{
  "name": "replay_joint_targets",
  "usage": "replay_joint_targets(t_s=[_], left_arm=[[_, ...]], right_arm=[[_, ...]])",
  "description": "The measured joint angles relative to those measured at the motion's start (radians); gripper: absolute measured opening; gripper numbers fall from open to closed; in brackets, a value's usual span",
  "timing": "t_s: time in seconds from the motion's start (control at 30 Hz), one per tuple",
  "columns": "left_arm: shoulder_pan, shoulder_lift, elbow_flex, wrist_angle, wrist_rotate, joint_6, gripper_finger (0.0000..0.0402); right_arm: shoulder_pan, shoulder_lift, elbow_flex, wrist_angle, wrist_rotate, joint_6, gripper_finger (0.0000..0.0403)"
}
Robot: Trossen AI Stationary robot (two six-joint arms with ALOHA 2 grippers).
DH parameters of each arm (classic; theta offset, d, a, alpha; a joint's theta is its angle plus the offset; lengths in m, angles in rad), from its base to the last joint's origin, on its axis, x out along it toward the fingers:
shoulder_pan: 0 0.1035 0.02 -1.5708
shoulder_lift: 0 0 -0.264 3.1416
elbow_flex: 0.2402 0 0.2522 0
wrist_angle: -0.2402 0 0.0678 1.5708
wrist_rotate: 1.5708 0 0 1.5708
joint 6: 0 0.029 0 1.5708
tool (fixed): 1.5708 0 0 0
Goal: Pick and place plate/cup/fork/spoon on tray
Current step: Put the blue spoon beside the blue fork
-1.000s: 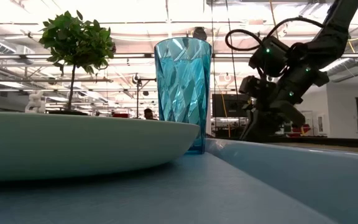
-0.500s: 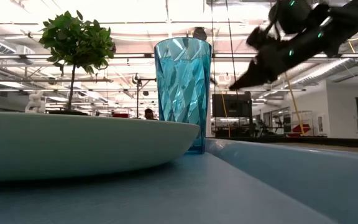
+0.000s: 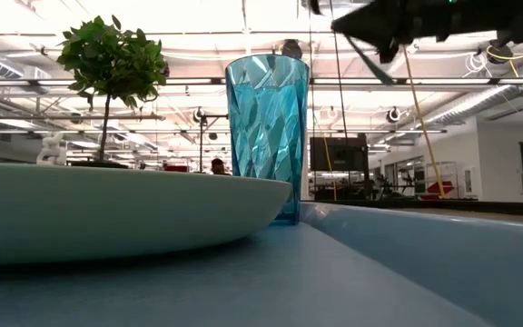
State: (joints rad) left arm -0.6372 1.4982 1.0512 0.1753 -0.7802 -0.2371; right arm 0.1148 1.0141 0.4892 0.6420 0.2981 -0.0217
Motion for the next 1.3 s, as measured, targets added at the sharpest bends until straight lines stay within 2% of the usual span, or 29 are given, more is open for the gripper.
replay_joint_targets(t_s=[0.2, 0.37, 0.57, 0.73, 0.83, 1.0, 1.13, 1.3], left_arm=[[0.038, 0.017, 0.000, 0.034, 0.001, 0.034, 0.0228], [0.080, 0.071, 0.000, 0.115, 0.007, 0.123, 0.0253], [0.128, 0.145, 0.000, 0.284, 0.010, 0.233, 0.0255], [0.153, 0.206, 0.000, 0.381, 0.023, 0.266, 0.0255], [0.164, 0.227, 0.000, 0.407, 0.025, 0.262, 0.0255], [0.183, 0.235, 0.000, 0.437, 0.148, 0.233, 0.0255], [0.194, 0.235, 0.000, 0.432, 0.158, 0.199, 0.0254], [0.190, 0.235, 0.000, 0.431, 0.185, 0.201, 0.0223]], right_arm=[[0.107, 0.048, 0.002, 0.182, 0.072, -0.024, 0.0002], [0.170, 0.110, 0.061, 0.225, 0.073, -0.050, 0.0002], [0.238, 0.213, 0.164, 0.232, 0.068, -0.078, 0.0002], [0.282, 0.312, 0.231, 0.305, 0.066, -0.107, 0.0002], [0.288, 0.363, 0.257, 0.341, 0.066, -0.110, 0.0002], [0.287, 0.441, 0.279, 0.398, 0.066, -0.113, 0.0002], [0.287, 0.494, 0.291, 0.469, 0.064, -0.122, 0.0002], [0.286, 0.518, 0.291, 0.516, 0.064, -0.122, 0.0002]])
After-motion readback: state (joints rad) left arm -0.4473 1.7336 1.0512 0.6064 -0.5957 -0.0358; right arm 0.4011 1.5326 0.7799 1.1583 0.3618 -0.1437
